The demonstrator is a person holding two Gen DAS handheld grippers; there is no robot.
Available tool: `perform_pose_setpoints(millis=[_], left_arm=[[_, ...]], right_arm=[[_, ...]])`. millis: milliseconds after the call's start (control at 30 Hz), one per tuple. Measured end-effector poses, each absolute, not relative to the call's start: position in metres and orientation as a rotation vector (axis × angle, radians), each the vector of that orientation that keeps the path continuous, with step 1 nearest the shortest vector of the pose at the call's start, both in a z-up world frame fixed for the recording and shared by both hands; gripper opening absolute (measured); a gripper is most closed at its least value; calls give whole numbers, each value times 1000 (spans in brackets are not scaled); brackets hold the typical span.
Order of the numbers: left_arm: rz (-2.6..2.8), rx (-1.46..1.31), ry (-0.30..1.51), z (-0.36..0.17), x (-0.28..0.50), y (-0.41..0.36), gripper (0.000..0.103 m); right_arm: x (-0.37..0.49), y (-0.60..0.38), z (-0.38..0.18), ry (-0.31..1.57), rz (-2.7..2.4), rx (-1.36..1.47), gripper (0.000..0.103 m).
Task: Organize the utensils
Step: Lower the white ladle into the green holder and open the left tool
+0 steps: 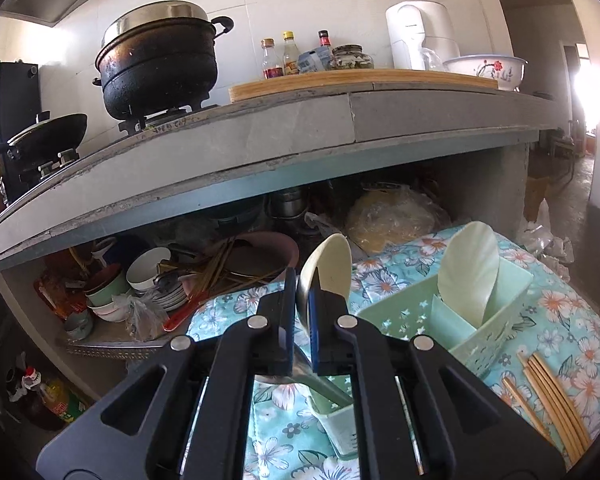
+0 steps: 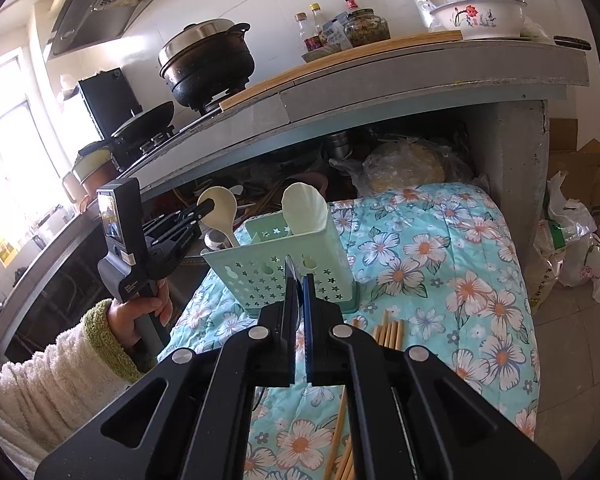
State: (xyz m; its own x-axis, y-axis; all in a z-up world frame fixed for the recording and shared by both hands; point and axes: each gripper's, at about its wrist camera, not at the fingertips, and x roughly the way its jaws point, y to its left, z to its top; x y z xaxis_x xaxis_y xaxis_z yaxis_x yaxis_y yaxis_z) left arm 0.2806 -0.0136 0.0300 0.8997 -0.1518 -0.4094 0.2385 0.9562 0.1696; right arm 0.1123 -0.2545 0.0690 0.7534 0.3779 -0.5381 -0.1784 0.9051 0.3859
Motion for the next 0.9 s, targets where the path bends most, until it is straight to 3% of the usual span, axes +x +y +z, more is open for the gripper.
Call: perform_pose_setpoints(millis=[133,300,600,900], left_arm=[[-236,206,455,24,276,-13,15],[-276,140,493,23,269,-3,41],[-300,91,471,31,247,8,55],[-253,-16,452,41,209,41,64]], right_arm=[[112,-253,69,656,310,319,4],[111,-251,69,660,304,312,4],[115,-250,85,624,287,280,4],[164,-259,135,459,221,207,4]])
